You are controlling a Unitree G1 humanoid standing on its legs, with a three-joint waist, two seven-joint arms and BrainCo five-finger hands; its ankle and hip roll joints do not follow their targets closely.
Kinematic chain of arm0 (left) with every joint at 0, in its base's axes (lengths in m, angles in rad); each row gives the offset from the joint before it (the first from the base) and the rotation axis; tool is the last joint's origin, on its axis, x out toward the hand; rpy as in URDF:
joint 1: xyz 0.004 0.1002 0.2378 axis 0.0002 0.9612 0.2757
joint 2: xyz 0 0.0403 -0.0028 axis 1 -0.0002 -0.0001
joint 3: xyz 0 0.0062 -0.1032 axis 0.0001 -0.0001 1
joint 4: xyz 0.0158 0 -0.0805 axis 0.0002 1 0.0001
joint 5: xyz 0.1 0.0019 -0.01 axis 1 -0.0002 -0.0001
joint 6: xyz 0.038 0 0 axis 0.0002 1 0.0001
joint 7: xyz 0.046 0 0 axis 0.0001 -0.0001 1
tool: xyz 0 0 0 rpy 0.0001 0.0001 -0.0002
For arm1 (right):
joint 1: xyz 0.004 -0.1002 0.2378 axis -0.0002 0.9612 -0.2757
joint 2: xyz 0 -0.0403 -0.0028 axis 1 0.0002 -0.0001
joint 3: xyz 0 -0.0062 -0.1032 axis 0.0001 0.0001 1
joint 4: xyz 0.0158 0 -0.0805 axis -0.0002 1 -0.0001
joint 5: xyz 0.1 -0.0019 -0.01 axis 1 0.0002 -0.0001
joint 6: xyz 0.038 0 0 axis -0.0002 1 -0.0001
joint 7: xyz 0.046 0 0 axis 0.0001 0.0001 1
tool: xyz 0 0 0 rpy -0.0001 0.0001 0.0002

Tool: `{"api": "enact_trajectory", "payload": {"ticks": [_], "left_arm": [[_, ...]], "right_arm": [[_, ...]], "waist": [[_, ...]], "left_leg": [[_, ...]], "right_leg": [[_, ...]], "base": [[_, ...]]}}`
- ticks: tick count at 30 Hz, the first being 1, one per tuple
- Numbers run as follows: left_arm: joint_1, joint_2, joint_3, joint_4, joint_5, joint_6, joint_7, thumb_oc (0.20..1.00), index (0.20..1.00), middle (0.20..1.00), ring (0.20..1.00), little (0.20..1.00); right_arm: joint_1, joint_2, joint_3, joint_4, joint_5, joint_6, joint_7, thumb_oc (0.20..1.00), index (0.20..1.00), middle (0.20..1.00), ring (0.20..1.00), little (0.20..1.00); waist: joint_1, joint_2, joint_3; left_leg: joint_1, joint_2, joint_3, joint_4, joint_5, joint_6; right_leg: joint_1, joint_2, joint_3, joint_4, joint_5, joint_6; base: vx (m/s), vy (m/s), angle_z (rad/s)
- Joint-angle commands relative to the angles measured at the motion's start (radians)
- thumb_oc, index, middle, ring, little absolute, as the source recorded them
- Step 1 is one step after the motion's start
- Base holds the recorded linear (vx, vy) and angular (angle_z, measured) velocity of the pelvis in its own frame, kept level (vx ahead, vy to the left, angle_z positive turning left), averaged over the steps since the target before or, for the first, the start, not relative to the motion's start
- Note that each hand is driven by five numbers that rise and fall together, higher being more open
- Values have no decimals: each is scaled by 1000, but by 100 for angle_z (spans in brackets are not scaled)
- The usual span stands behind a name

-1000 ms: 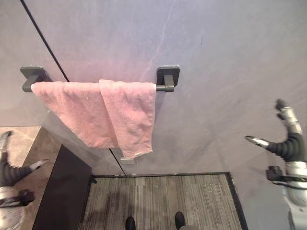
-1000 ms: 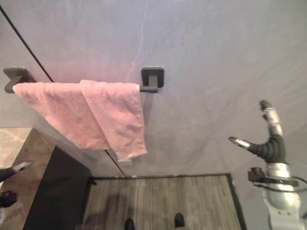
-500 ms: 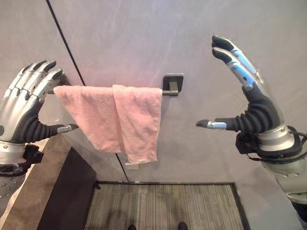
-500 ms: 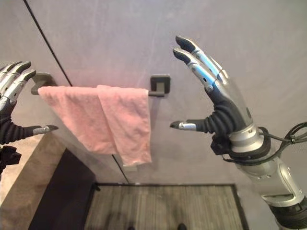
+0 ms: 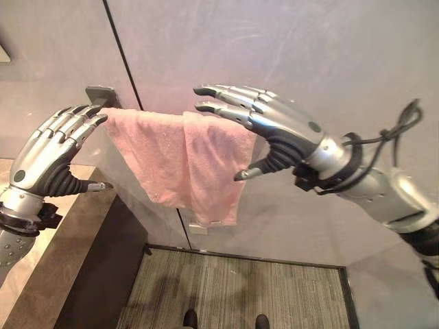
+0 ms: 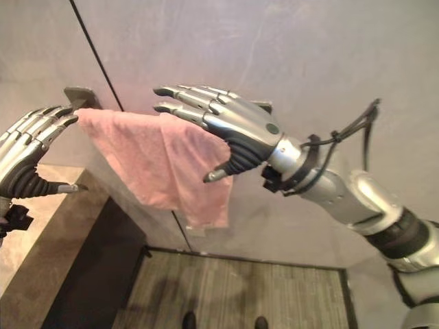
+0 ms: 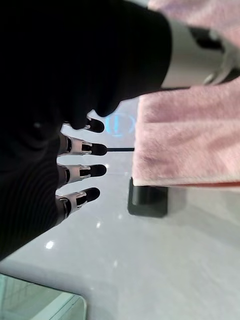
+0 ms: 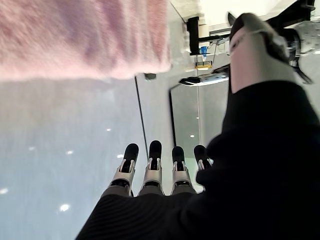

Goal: Put brush and paste in cup on sink, flatten towel.

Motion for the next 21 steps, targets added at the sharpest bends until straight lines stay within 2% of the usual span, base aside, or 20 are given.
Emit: {"api": "enact_trajectory", "payload": {"ticks": [1, 7, 13, 21], "left_arm": [[-85, 21, 8, 7, -44, 22, 51, 1000, 1000, 1000, 1000, 1000], [-158, -25, -64, -7, -21, 29, 49, 1000, 1000, 1000, 1000, 1000], [-195, -32, -83, -27, 35, 25, 77, 1000, 1000, 1000, 1000, 1000], [-216, -72, -112, -61, 36, 23, 74, 1000, 1000, 1000, 1000, 1000]], "right_arm": [[-78, 65, 4, 10, -37, 33, -21, 1000, 1000, 1000, 1000, 1000], [-75, 134, 11, 41, -96, 56, -10, 1000, 1000, 1000, 1000, 1000], [-47, 146, -1, 52, -164, 59, -25, 1000, 1000, 1000, 1000, 1000], [-3, 199, -21, 35, -201, 61, -26, 1000, 1000, 1000, 1000, 1000]], "waist": [[-9, -49, -14], [-9, -51, -6], [-13, -51, -3], [-25, -42, -12]], "left_leg": [[-13, 12, 58, 3, -5, -2], [-34, 9, 49, 3, -1, -2], [-42, 8, 51, 3, -3, -2], [-31, 13, 65, 3, -10, 0]], "right_leg": [[-33, -114, 19, 0, 51, 61], [-42, -114, 10, 0, 51, 58], [-56, -116, 16, 0, 55, 62], [-61, -114, 34, -1, 52, 62]], "base": [[0, 0, 0], [0, 0, 0], [4, 2, 1], [13, 3, -3]]}}
